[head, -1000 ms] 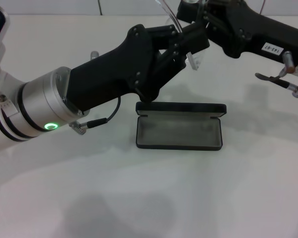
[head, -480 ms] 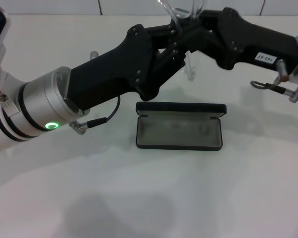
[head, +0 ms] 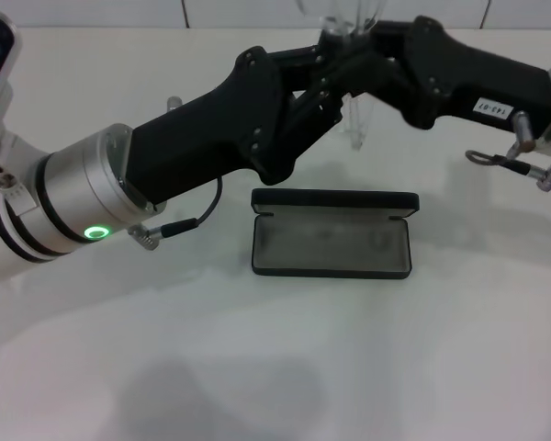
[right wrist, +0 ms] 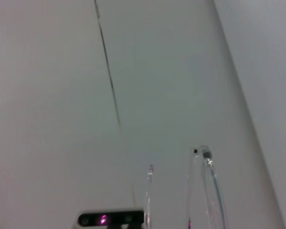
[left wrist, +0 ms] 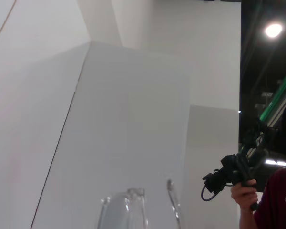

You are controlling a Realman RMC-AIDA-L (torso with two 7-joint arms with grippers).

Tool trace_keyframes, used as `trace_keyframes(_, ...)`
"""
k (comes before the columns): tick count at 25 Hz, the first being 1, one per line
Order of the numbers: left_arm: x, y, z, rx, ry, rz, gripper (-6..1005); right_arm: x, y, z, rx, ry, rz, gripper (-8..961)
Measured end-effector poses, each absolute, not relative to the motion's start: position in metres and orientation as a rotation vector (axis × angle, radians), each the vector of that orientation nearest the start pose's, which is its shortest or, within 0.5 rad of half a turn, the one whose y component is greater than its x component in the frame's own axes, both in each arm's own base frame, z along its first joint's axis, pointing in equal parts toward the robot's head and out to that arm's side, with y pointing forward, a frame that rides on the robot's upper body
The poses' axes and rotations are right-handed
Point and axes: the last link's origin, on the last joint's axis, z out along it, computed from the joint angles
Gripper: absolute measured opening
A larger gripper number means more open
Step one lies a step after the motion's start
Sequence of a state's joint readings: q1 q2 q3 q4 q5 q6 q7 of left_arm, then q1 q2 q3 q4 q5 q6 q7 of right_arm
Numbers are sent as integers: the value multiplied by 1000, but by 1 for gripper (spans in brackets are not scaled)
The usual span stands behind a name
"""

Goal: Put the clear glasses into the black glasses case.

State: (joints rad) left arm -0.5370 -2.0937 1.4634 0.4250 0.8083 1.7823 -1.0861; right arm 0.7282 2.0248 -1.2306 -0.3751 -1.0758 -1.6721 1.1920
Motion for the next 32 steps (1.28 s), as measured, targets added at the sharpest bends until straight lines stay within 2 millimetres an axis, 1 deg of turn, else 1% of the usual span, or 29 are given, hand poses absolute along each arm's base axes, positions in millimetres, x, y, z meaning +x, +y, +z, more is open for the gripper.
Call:
trace_keyframes(4, -159, 295, -22, -2505, -281, -1794, 69, 145, 352, -1, -2611, 276, 1550, 117)
trace_keyframes(9, -159, 295, -22, -2505, -280, -1796, 70, 146, 352, 1, -2605, 270, 1546, 117)
trace_keyframes(19, -161, 295, -20, -2480, -281, -1801, 70, 147, 349, -8, -2658, 281, 1500, 117)
trace_keyframes(32, -164, 296, -17, -2456, -285, -1797, 71, 143, 346, -11, -2689, 263, 1502, 117)
